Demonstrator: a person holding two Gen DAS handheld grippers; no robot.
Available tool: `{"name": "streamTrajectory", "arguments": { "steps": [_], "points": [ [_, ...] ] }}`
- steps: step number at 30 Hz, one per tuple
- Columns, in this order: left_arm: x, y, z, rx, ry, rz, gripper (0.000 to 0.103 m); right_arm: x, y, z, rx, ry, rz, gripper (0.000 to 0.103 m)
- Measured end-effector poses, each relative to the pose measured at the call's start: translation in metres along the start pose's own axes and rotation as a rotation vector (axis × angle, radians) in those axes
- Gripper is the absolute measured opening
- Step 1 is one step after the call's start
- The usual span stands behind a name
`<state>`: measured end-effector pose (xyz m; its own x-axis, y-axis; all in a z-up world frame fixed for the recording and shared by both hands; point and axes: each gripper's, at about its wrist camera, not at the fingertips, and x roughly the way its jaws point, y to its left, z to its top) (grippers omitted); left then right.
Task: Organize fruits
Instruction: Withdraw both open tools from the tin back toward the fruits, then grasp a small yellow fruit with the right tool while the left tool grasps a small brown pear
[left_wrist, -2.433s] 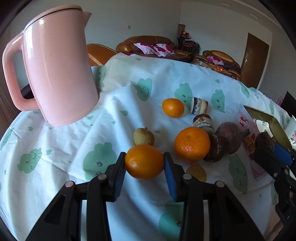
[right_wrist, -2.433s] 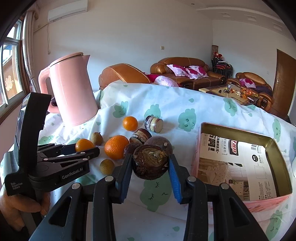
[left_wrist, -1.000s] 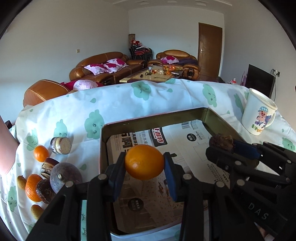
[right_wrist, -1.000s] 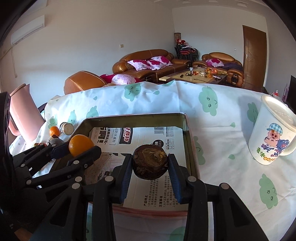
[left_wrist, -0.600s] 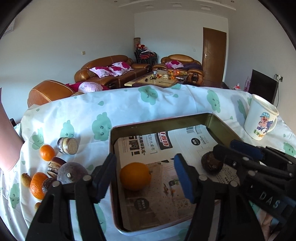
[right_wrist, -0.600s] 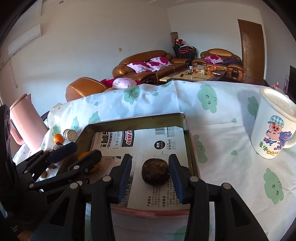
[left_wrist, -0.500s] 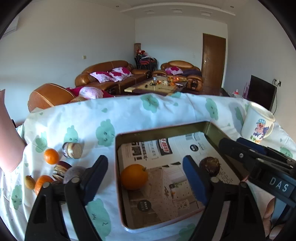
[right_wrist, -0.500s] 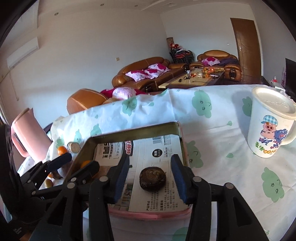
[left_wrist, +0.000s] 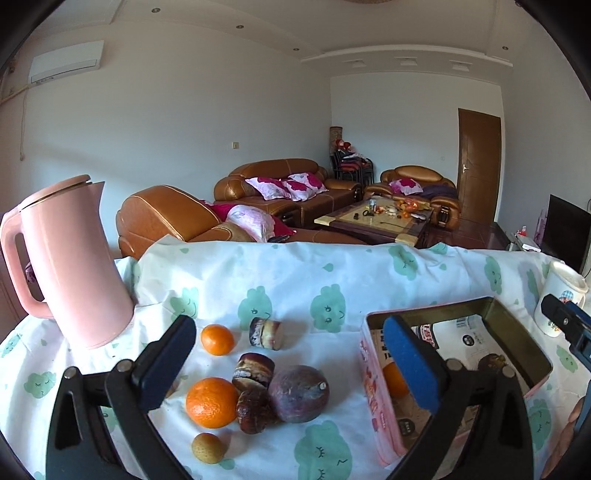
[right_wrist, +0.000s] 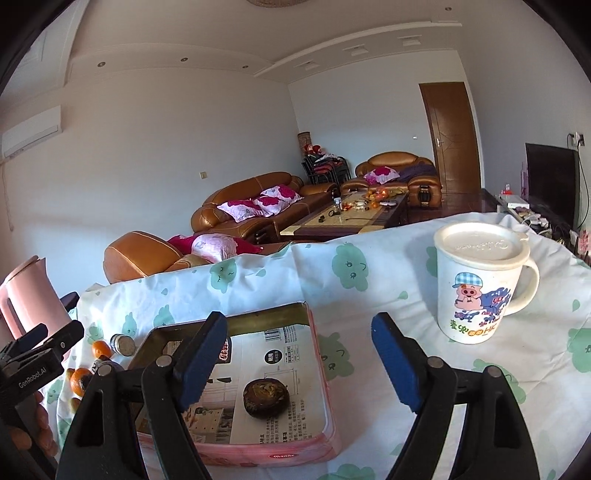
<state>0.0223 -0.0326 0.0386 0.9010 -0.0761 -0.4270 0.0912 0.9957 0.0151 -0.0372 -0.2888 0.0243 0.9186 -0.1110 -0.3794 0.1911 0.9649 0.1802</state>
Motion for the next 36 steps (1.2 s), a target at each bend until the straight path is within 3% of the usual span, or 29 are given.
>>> {"name": "streamTrajectory", "arguments": {
  "steps": [5, 13, 18, 27, 36],
  "points": [
    [-0.002, -0.009, -0.011, 0.063, 0.012, 0.010, 0.103, -0.003, 0.010, -0.004, -0.052, -0.018, -0.033, 0.081],
    [-0.001, -0.004, -0.023, 0.083, 0.048, 0.028, 0.103, -0.010, 0.025, -0.011, -0.060, -0.011, -0.074, 0.081],
    [-0.003, 0.005, -0.026, 0.078, 0.057, 0.030, 0.103, -0.012, 0.036, -0.020, -0.004, 0.037, -0.045, 0.082],
    [-0.003, 0.029, -0.030, 0.063, 0.072, 0.025, 0.103, -0.016, 0.078, -0.033, -0.029, 0.074, 0.007, 0.082],
    [0.006, 0.079, -0.027, 0.032, 0.100, 0.086, 0.103, -0.014, 0.134, -0.046, -0.098, 0.115, 0.085, 0.082]
  ]
}}
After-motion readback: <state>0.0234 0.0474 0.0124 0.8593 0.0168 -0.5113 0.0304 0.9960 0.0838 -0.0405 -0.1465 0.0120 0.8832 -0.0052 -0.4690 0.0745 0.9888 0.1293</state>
